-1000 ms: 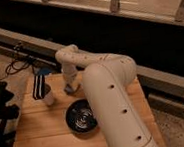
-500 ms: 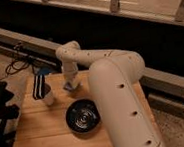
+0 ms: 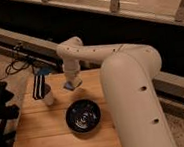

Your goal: Place the white sponge in the ceramic bowl

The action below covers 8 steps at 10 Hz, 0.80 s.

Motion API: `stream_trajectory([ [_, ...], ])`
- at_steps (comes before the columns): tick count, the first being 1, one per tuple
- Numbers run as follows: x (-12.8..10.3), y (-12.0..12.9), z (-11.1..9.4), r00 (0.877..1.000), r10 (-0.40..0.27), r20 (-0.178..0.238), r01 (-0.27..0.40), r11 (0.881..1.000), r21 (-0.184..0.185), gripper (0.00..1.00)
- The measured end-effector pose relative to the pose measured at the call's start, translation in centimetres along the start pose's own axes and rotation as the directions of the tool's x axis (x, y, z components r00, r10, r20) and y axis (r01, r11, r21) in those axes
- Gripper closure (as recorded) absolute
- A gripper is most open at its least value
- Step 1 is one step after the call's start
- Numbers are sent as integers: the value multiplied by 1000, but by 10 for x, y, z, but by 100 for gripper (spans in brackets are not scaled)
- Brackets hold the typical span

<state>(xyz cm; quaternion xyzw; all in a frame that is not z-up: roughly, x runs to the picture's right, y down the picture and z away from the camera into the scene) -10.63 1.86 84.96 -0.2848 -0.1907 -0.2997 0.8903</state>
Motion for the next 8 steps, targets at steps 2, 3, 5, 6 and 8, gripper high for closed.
stream_trajectory([
  [2, -9, 7, -17, 1000, -2, -4, 2, 1000, 7, 88],
  [3, -14, 16, -20, 1000, 2, -7, -2, 1000, 5, 88],
  [5, -23, 26, -27, 1000, 3, -7, -3, 1000, 5, 88],
  [6, -26, 27, -29, 1000, 1, -5, -1, 1000, 3, 88],
  [8, -31, 45, -37, 1000, 10, -4, -10, 1000, -9, 88],
])
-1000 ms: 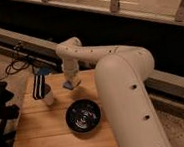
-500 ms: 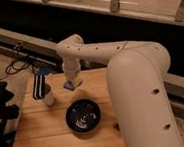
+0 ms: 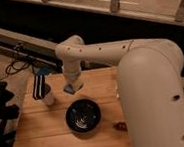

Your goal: Place the white sponge in the ceramic bowl

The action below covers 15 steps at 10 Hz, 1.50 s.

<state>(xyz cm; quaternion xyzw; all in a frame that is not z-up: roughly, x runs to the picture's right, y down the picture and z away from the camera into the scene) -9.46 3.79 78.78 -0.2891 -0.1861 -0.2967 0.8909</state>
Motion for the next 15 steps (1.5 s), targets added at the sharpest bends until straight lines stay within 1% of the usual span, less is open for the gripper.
stream_trajectory([
  [2, -7, 6, -4, 1000, -1, 5, 1, 1000, -1, 88],
  [5, -13, 22, -10, 1000, -2, 1, 2, 1000, -9, 88],
  [7, -18, 28, -12, 1000, -9, 0, 9, 1000, -14, 88],
  [9, -23, 44, -14, 1000, -7, -11, 7, 1000, -21, 88],
  [12, -28, 52, -15, 1000, -13, -17, 13, 1000, -26, 88],
  [15, -31, 68, -18, 1000, 1, -26, -2, 999, -34, 88],
])
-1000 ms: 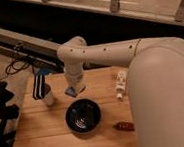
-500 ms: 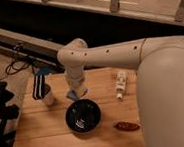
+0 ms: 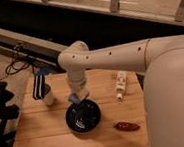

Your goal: Place the white sponge in the ceramic bowl

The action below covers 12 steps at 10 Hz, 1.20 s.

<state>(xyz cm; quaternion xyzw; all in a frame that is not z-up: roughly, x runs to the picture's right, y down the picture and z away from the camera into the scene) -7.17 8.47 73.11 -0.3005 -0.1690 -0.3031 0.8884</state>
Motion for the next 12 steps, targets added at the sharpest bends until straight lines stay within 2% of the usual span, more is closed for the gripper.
stream_trajectory([
  [12, 2, 20, 8, 998, 45, -35, -45, 999, -21, 88],
])
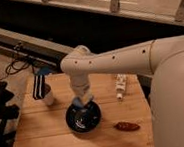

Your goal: Place the white sponge in the ceramic bowl

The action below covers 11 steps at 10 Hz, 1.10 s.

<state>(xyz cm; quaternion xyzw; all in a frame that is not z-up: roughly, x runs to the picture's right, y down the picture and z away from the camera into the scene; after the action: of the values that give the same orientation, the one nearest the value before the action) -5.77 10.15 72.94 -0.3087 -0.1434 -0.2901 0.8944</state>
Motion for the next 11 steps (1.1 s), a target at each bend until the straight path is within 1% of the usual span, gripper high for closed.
stream_trajectory([
  [8, -2, 4, 8, 999, 22, -26, -22, 1000, -23, 88],
  [11, -3, 4, 11, 999, 33, -29, -34, 999, -24, 88],
])
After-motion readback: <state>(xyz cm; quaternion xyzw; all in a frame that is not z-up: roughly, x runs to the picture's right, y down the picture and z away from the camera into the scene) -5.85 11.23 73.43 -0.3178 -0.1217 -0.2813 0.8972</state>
